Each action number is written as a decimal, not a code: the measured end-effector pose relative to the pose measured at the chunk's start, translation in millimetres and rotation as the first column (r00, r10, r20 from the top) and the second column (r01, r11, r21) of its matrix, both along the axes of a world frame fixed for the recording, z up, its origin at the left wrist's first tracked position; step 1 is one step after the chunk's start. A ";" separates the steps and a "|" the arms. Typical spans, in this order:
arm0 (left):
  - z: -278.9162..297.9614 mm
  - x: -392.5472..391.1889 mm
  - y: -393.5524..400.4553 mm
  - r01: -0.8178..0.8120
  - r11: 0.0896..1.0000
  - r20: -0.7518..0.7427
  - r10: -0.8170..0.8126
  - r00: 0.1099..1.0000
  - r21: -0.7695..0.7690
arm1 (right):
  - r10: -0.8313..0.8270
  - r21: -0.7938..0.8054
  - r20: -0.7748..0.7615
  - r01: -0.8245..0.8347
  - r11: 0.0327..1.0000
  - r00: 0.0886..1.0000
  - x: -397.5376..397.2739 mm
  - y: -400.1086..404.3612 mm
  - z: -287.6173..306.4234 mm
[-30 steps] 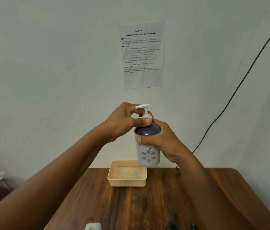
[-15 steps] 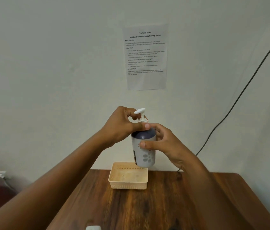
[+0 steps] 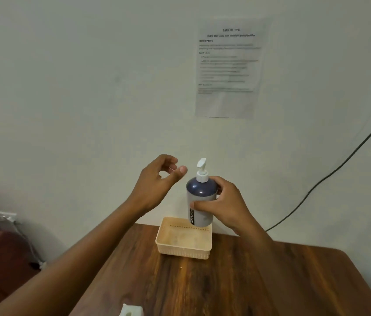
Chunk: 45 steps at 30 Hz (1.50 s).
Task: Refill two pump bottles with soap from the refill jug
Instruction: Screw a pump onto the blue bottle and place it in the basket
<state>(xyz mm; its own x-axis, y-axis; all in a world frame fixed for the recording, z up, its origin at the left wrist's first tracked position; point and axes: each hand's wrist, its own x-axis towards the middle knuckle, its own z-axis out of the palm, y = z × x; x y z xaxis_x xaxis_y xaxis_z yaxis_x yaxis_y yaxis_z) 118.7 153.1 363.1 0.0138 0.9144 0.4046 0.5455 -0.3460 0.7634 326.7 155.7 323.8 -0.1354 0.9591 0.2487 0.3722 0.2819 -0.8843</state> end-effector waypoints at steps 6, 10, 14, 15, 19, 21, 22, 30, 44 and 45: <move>-77.5 -44.3 22.3 -0.061 0.990 -0.098 0.048 0.994 -0.129 | -0.005 -0.068 0.065 0.009 0.998 0.998 -33.2 49.4 -43.2; -118.9 -69.8 44.1 -0.109 0.978 -0.272 0.058 0.960 -0.177 | -0.007 -0.082 0.122 0.018 0.997 0.993 -55.2 84.5 -74.6; -157.3 -88.0 67.6 -0.118 0.966 -0.364 0.028 0.931 -0.228 | -0.030 -0.105 0.162 0.047 0.993 0.986 -74.4 120.4 -113.4; -166.6 -91.3 73.4 -0.119 0.964 -0.382 0.020 0.924 -0.238 | -0.034 -0.111 0.171 0.054 0.992 0.985 -79.2 129.8 -124.8; -199.3 -96.9 92.9 -0.168 0.945 -0.477 0.016 0.879 -0.279 | -0.051 -0.125 0.219 0.080 0.989 0.974 -97.2 162.2 -173.8; -212.3 -98.6 101.0 -0.195 0.935 -0.523 0.012 0.852 -0.297 | -0.054 -0.136 0.261 0.092 0.987 0.964 -107.0 177.1 -199.9; -219.1 -100.2 104.5 -0.199 0.930 -0.540 0.001 0.842 -0.309 | -0.055 -0.145 0.281 0.099 0.984 0.958 -111.6 184.0 -213.2; -288.6 -120.4 130.5 -0.180 0.899 -0.527 -0.064 0.848 -0.399 | -0.061 -0.216 0.391 0.156 0.964 0.918 -134.7 231.2 -296.1; -366.3 -129.2 149.8 -0.152 0.876 -0.424 -0.065 0.903 -0.458 | -0.076 -0.206 0.408 0.172 0.963 0.910 -155.3 259.7 -368.8; -368.3 -128.9 150.7 -0.151 0.875 -0.421 -0.065 0.905 -0.460 | -0.072 -0.209 0.410 0.171 0.963 0.909 -155.6 259.8 -371.7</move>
<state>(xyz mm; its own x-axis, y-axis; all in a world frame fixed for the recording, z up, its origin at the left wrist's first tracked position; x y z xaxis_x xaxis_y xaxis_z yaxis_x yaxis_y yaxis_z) -10.2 303.7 -5.1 0.0351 0.9933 -0.1102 0.8499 0.0283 0.5262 171.1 415.4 -47.9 -0.0539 0.9979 -0.0353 0.7226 0.0145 -0.6911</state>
